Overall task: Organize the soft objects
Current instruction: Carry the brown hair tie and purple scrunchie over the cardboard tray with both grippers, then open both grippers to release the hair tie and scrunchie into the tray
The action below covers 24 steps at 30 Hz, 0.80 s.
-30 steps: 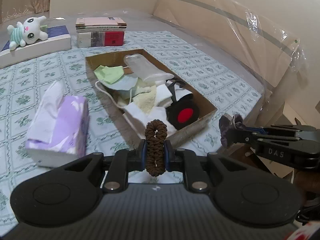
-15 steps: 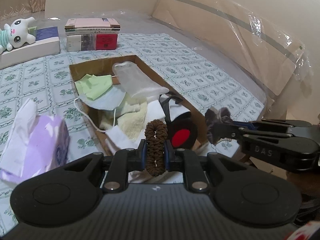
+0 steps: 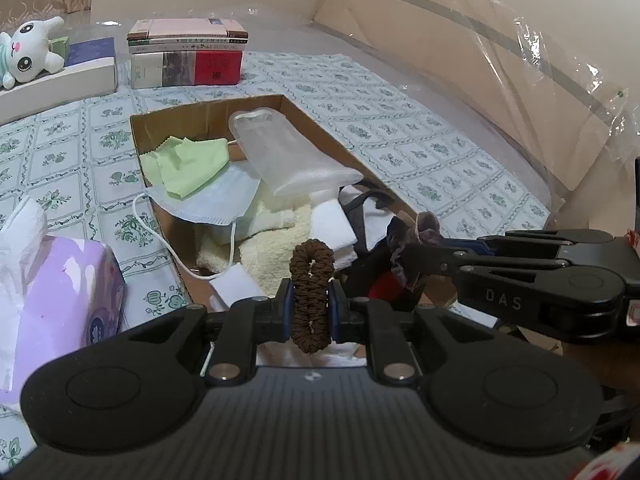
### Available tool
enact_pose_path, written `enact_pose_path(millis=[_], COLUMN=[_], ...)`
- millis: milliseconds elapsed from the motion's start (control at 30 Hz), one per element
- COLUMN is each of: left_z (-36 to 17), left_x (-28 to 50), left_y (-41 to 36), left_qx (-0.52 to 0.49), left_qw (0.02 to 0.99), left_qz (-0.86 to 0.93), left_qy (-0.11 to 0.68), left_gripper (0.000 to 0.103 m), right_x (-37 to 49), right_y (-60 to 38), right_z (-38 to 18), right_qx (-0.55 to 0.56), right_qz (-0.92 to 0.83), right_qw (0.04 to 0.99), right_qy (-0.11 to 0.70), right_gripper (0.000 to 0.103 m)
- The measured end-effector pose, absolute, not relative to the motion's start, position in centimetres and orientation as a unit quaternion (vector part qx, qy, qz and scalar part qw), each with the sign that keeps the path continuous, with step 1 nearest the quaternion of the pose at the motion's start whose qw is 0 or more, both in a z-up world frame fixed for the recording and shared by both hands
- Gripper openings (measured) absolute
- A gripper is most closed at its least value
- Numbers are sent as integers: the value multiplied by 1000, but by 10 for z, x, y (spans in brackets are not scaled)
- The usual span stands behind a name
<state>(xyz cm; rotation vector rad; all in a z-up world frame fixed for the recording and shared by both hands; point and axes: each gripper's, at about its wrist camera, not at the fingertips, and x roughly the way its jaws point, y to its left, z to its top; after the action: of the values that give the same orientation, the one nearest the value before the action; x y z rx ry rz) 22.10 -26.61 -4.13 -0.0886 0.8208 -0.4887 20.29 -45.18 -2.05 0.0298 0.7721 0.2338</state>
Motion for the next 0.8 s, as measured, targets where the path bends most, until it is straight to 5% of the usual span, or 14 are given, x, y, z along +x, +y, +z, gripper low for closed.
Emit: enact_pose_path(millis=[367,500,800], left_z=[-52,-52,-47], left_x=[230,232,228], left_y=[-270,-269,-265], left_qx=[-42,-44,-45], left_qw=[886,886,889], left_qz=[-230,-226,-228], left_qy=[401,403,395], left_gripper=[17,27,50], right_x=[209,211,209], right_y=[-447,-446,-450], right_z=[-36,-38,-37], right_qx=[9,5,32], right_qz=[128,131,141], right_qw=[913,915,916], right_qy=[387,381,373], right_gripper=[15,15,51])
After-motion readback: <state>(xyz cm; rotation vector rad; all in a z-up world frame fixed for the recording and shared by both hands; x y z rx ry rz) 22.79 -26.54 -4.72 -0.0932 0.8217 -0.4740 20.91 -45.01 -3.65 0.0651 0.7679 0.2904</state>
